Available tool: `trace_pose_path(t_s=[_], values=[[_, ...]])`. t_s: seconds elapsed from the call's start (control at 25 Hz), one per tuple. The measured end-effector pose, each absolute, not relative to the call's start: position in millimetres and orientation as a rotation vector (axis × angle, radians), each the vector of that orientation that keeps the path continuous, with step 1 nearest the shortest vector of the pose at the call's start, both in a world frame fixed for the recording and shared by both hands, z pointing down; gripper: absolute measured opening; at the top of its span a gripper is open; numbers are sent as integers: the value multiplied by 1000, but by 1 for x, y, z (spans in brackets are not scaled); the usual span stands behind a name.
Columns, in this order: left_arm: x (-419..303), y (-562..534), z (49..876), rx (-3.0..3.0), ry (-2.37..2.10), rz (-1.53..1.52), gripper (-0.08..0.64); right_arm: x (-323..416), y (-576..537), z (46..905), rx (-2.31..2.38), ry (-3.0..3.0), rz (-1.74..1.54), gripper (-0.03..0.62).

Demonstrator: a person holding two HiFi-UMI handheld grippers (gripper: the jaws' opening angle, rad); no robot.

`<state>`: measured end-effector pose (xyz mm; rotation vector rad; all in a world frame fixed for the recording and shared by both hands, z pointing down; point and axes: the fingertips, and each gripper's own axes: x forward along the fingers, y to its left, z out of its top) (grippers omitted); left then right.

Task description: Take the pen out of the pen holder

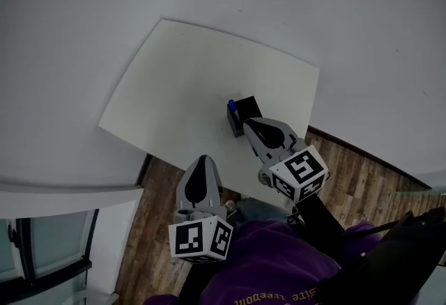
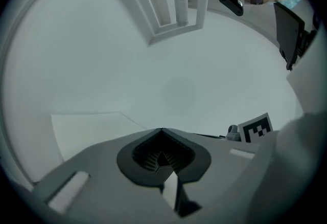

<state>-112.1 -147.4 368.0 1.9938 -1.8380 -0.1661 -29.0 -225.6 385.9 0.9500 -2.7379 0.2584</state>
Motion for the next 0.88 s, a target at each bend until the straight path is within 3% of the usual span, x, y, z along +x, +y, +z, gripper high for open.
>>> trace_pose_path(t_s=[0.36, 0.48, 0.88], values=[[-121, -169, 378, 1928, -1884, -146, 5, -41, -264, 422, 840, -2626, 213, 14], [-125, -174, 383, 1904, -1896, -135, 5, -47, -274, 439, 786, -2577, 223, 79], [-129, -189, 393, 1892, -1887, -101, 5, -60, -301, 472, 721, -2487, 209, 108]])
